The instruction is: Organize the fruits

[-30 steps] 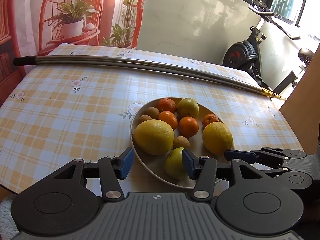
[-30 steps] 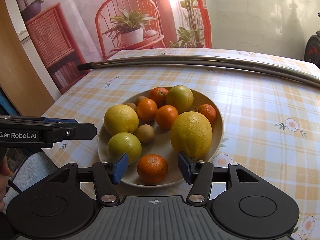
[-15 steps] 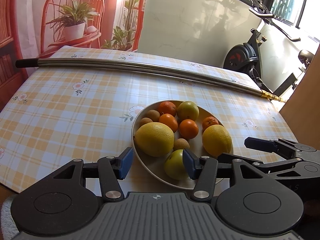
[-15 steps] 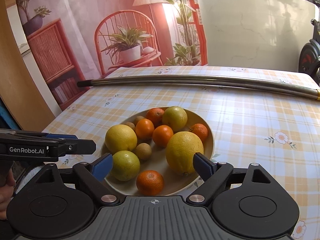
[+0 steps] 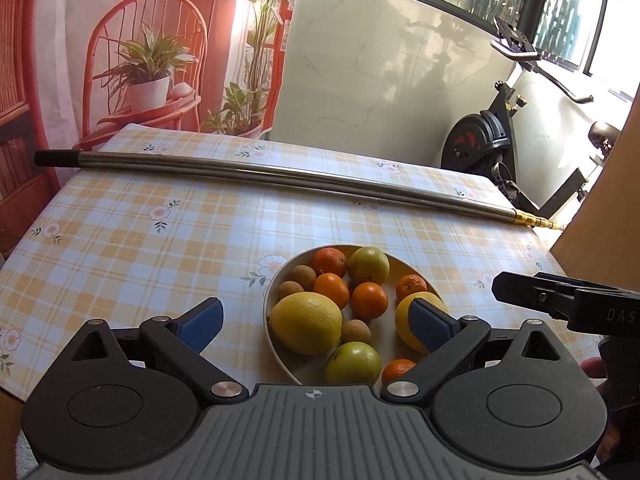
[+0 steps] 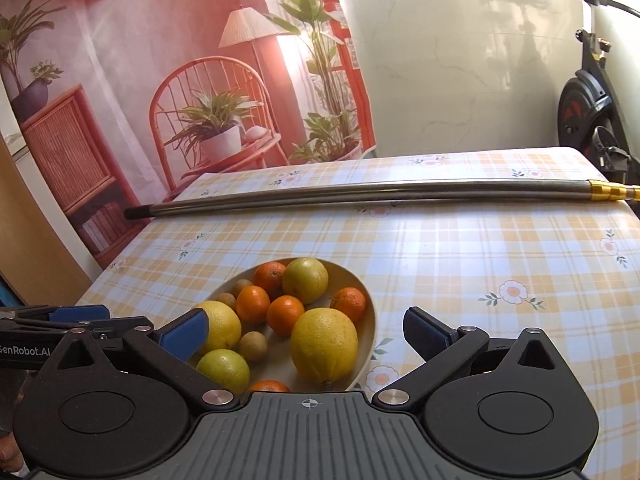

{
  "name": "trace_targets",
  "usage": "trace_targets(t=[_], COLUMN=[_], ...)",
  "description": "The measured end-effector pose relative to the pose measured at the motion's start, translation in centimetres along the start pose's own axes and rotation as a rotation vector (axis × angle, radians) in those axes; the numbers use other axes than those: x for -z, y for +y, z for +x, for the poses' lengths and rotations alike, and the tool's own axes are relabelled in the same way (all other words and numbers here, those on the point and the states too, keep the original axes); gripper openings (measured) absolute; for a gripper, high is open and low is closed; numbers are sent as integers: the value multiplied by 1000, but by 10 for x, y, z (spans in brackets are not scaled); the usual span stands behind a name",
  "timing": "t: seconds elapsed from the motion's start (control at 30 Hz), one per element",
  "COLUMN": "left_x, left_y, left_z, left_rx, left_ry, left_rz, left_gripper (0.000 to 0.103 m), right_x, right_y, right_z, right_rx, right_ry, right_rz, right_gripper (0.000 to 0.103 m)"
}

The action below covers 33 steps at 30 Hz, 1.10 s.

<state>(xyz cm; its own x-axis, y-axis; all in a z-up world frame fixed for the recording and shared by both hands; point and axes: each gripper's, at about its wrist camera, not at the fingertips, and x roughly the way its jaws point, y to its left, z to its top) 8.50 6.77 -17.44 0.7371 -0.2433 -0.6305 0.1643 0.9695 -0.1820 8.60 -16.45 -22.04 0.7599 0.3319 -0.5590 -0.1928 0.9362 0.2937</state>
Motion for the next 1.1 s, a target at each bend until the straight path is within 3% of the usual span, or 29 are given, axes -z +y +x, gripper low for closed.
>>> trace_targets(t=[0.37,0.63,1.1], left_x=[-57,-66,-65], left_y=[-28,-55,-72], left_z=[-74,-122,-138], left_rx=[-14,-8,-73], left_ry=[-236,-353,-387], left_rz=[115,169,194], left_gripper=[103,103,103], right_x=[-61,-91,-95], right_y=[6,32,50], right_z=[-94,-146,-164], right_rx=[89,136,156], right_ry=[-186,-275,-291], right_rz=[6,-70,-98], right_gripper=[103,103,103])
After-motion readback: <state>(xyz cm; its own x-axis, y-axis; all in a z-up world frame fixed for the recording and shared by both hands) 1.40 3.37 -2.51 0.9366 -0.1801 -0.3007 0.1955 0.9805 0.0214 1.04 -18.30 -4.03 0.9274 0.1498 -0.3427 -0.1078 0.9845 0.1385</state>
